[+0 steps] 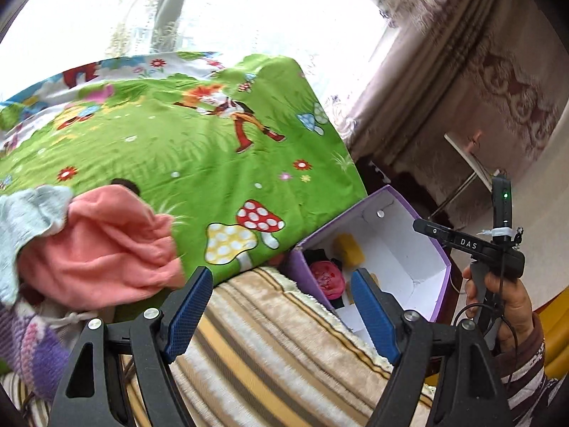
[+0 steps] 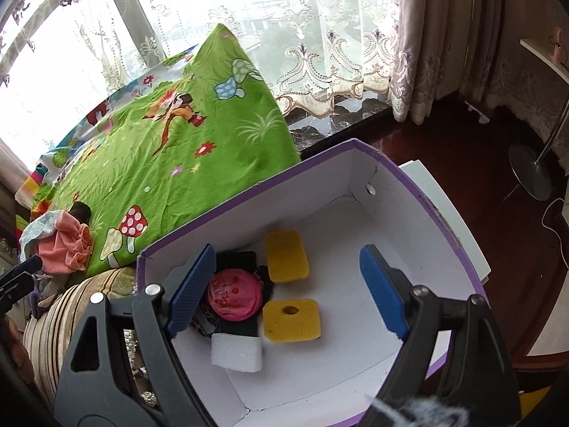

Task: Organize soft objects
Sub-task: 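Move both open tools back to the pile of soft items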

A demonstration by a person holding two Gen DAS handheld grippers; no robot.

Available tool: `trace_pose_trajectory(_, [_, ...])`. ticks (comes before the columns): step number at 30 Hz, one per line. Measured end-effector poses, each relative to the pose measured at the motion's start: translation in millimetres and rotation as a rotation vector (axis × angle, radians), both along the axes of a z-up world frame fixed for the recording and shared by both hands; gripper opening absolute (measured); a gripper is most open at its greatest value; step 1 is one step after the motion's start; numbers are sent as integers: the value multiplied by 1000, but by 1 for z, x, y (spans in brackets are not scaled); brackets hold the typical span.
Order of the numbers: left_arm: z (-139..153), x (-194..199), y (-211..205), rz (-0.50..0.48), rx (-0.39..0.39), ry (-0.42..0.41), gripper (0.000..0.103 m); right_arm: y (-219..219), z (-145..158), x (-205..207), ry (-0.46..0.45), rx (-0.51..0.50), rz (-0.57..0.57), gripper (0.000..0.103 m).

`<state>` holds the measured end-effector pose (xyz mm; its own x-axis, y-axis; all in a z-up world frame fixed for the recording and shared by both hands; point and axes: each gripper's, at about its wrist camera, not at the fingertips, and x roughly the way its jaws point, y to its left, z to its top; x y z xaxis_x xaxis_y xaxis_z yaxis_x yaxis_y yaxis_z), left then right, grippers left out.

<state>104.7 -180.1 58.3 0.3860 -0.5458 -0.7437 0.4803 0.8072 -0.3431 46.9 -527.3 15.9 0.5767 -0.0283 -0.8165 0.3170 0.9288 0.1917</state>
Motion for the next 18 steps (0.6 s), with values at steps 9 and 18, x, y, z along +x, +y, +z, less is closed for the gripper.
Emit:
trace_pose_trajectory(9, [17,-20,109,180,-122,-27,79,89,13,43,-11,-25,214,86])
trace_pose_trajectory(18, [7,-24,187,361,-153,-13,74,221,28,82,-43,-56,515,86])
